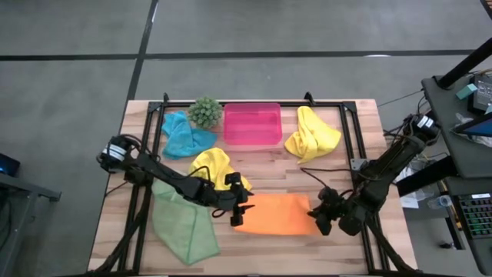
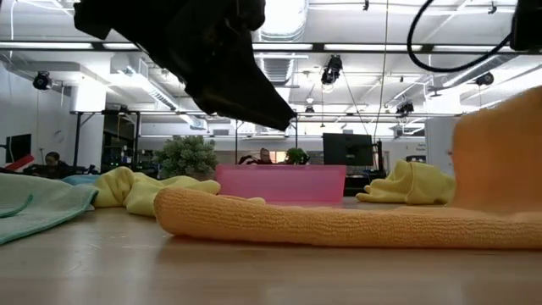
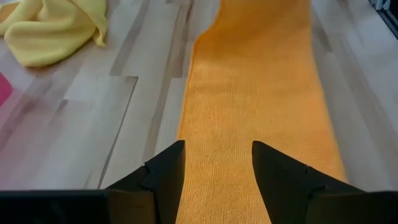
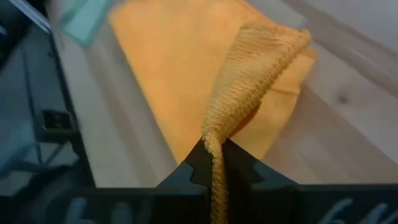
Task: Fold microfiber towels
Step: Fold the orange microfiber towel
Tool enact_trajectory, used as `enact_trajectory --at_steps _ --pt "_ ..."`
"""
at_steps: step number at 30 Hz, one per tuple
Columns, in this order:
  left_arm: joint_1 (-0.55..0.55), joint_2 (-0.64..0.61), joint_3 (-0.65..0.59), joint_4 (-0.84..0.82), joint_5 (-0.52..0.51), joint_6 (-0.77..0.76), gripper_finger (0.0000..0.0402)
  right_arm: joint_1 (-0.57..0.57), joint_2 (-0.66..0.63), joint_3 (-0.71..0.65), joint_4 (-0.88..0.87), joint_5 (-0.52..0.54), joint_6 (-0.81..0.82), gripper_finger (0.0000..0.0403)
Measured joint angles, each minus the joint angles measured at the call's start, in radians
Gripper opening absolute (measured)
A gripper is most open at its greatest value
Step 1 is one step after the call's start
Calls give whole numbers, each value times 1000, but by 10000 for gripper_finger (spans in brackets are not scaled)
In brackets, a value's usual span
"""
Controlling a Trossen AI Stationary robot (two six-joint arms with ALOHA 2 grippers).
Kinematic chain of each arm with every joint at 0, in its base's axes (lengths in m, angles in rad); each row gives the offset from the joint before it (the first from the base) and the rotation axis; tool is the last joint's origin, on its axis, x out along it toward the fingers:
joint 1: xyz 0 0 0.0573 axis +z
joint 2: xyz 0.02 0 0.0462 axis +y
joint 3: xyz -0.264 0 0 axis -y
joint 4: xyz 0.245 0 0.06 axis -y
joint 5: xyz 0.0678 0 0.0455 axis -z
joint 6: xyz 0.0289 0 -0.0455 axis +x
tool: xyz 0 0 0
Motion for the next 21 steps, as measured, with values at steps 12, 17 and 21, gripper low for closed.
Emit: enact_trajectory --at_steps 12,17,21 --pt "-63 -157 -5 -394 89 -95 171 -126 131 -2 374 144 -189 8" --pt "-89 -211 -7 -498 100 -161 171 -214 229 -2 618 141 -326 8" --pt "-110 -233 -13 -584 137 -222 171 -264 311 14 707 120 -376 8"
